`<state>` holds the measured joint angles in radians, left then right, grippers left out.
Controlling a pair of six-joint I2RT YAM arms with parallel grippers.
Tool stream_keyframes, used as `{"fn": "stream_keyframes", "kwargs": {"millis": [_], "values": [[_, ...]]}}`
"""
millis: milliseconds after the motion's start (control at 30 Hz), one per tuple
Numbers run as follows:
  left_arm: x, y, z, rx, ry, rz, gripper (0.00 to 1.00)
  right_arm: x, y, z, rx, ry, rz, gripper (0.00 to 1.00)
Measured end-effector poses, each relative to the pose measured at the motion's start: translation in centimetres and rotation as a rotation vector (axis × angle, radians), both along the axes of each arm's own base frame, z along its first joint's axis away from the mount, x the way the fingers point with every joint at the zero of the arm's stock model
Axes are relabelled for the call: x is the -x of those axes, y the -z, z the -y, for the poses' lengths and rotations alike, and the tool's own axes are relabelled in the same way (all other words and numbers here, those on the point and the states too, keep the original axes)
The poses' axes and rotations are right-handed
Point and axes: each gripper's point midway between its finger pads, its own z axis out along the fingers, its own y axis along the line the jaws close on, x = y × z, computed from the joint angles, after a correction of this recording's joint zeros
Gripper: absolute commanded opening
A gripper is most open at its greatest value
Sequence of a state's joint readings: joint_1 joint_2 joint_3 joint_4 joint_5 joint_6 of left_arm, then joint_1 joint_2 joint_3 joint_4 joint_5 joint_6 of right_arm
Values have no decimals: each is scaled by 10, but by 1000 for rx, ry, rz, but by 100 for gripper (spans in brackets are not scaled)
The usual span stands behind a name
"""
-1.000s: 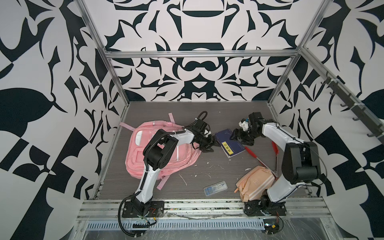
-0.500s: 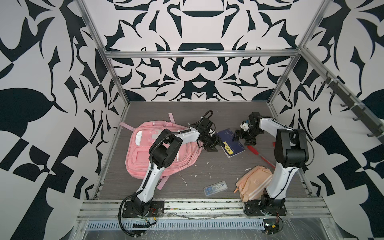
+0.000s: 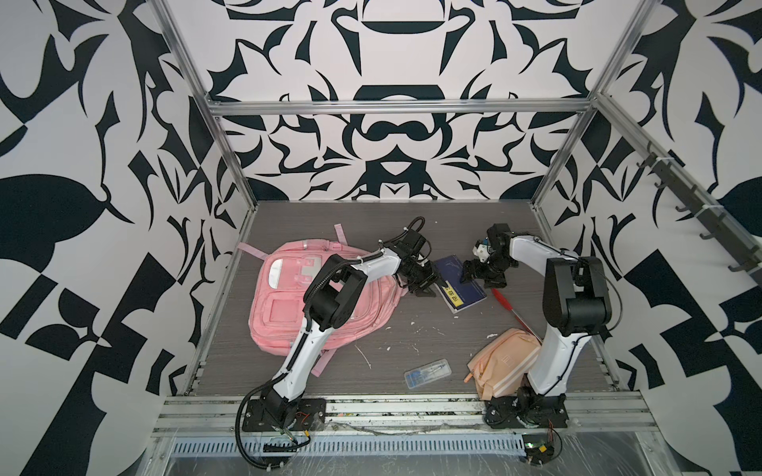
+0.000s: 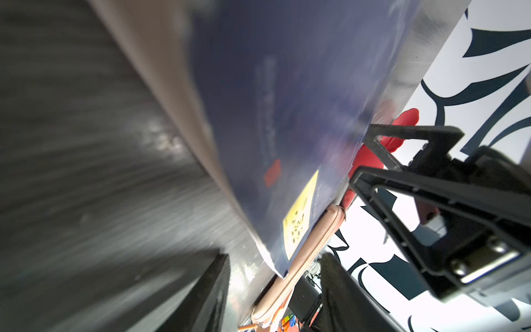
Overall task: Pack books, pencil case, and school supplies into a backpack
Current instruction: Pick up the book at the center of the table.
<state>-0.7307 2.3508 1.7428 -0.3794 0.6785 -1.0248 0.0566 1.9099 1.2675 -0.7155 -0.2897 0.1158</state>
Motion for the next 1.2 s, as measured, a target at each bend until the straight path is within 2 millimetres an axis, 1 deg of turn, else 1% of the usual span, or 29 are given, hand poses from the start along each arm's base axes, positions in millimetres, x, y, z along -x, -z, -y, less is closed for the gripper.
{"fn": "stream_keyframes", "kwargs": {"millis": [100,267,367,467,567,767,833,867,900,933,967,1000,1200], "values": [[0,3,-1,10,7,-18,50,3,1,-5,-7,-16,18,86],[1,5,0,30,16,-38,48,14,0,-31,-33,-84,38,84],[1,5,-1,39,15,-32,48,17,0,-35,-35,-93,54,83],[1,5,-1,48,10,-24,47,18,-1,-38,-63,-76,77,82],[0,6,-2,50,0,-29,39,21,-3,-44,-119,-42,106,81],[-2,6,-7,107,-26,-28,37,23,-7,-56,-238,44,161,81],[-5,6,-6,126,-37,-19,31,23,-6,-59,-259,58,168,81],[-6,6,-7,135,-44,-18,26,23,-5,-59,-264,63,169,81],[-7,7,-6,149,-48,-10,19,23,-4,-60,-270,67,171,81],[-10,7,-6,167,-54,4,8,24,-4,-61,-278,70,171,81],[-11,6,-5,178,-63,4,2,24,-4,-61,-281,71,175,81],[-12,5,-5,188,-67,5,0,24,-4,-61,-285,73,178,81],[-13,2,-5,217,-82,9,0,23,-4,-61,-288,75,184,81]]}}
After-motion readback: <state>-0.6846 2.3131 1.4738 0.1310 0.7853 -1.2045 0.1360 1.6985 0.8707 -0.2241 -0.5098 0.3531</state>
